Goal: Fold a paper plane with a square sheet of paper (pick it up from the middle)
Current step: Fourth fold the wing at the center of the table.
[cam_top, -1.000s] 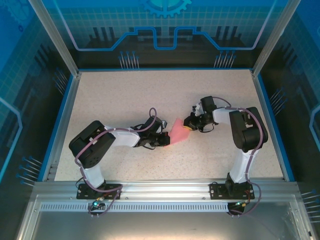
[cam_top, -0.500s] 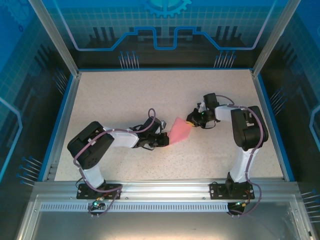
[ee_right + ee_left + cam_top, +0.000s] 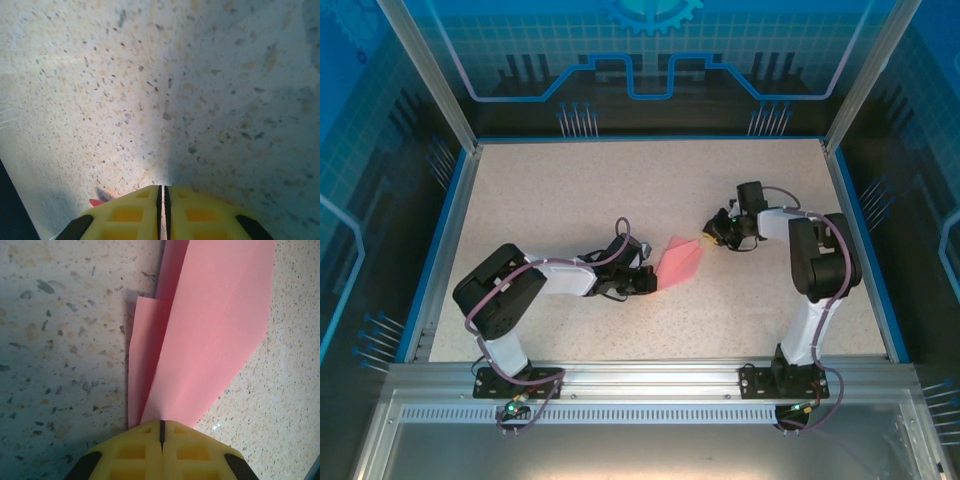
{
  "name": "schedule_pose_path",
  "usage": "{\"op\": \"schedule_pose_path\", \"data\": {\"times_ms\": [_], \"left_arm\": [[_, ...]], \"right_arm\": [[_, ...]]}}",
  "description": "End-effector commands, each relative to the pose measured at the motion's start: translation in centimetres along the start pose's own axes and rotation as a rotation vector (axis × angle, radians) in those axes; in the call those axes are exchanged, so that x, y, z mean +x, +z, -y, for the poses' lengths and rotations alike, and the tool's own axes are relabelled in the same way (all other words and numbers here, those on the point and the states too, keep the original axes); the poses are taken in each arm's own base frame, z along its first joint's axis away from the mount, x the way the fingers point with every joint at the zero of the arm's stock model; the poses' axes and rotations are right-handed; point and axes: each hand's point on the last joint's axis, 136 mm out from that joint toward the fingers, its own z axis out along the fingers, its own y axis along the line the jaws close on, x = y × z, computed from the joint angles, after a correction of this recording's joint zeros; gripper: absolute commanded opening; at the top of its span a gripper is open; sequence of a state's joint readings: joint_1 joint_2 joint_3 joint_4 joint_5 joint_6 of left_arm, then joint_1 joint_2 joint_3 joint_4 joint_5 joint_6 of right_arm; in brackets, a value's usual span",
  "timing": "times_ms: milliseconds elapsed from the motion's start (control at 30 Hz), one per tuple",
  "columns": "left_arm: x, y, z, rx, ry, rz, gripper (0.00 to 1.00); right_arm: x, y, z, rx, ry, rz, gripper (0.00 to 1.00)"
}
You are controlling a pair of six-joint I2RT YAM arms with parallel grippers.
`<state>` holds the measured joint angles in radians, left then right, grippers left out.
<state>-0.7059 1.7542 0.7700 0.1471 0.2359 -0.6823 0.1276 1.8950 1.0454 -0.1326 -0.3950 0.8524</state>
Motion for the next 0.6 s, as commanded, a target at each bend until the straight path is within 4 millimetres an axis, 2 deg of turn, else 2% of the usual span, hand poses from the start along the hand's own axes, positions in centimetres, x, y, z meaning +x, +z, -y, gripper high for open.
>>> {"op": "schedule_pose_path", "data": {"times_ms": [0,167,300,500,567], "left_arm": [[4.8,0.0,-5.0,-0.176,-0.086,-0.163,0.01],[4.6,0.0,-4.8,-0.173,-0.083,-0.159,0.01],[4.5,0.0,-4.8,-0.174,-0.081,-0.158,0.01],[4.4,0.0,-4.5,-0.166,-0.083,-0.151,0.00],[4.4,-0.1,-4.6,-0.167,-0.083,-0.151,0.00]], "right_arm": [[1.5,-1.9,-2.7,-0.018,-0.168,0.047,0.13],[7.3,-1.8,-4.3,-0.014,-0.311,-0.014,0.13],[11.8,-0.1,-5.0,0.012,-0.375,-0.107,0.11],[16.5,2.9,-4.9,0.015,-0.402,-0.225,0.05],[17.4,3.5,-4.6,0.029,-0.409,-0.244,0.05]]}}
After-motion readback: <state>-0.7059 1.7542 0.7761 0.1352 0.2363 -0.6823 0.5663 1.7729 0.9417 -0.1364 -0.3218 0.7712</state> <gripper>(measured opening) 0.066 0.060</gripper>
